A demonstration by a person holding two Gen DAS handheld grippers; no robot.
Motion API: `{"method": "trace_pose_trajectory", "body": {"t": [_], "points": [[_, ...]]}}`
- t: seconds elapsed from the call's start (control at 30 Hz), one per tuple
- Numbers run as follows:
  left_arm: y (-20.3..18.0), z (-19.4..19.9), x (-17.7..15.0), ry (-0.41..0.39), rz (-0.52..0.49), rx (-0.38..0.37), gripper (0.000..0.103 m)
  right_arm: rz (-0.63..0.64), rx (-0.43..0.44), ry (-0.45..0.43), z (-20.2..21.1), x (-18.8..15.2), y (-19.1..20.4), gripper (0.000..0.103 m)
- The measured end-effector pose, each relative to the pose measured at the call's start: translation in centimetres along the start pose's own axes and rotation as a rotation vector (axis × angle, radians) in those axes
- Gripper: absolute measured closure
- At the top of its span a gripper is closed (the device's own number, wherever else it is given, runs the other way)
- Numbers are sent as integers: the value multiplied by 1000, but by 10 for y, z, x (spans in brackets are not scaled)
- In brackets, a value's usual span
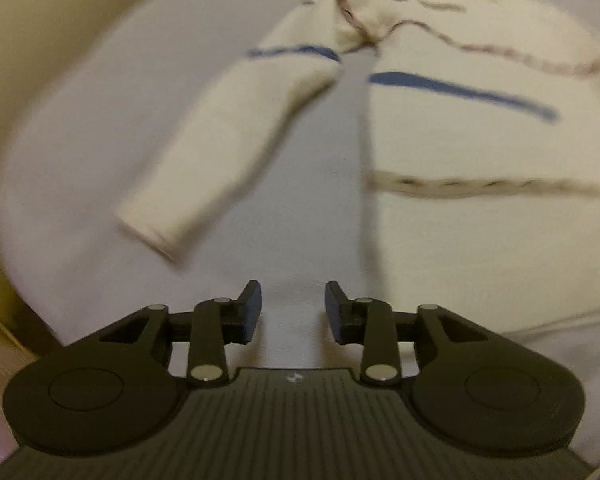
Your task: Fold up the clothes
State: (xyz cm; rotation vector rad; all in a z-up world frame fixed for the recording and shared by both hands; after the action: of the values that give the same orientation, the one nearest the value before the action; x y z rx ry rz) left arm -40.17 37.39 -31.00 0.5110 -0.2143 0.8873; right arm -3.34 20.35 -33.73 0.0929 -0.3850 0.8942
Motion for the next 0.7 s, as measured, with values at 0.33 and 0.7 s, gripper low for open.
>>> {"method": "trace_pose_trajectory", "body": {"t": [0.33, 0.7], "points": [[23, -81, -5, -46, -477, 294, 72, -60, 112, -86, 10, 24, 62, 34], [148, -90, 32, -260, -664, 902, 92, -121, 85, 5, 0, 28, 110, 34]]}}
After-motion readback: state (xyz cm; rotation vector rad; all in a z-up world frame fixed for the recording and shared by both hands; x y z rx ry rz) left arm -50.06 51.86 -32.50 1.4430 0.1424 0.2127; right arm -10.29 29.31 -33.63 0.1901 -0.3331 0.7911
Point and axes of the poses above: each gripper's, at about its wrist camera, not at the fingertips, and z roughly against the way its jaws point, y to its left, x to its top, the point moved 3 cm from there along -z, roughly the way its jaws point, and after that the axes turned 5 degrees about -z, right-handed, at the moved point
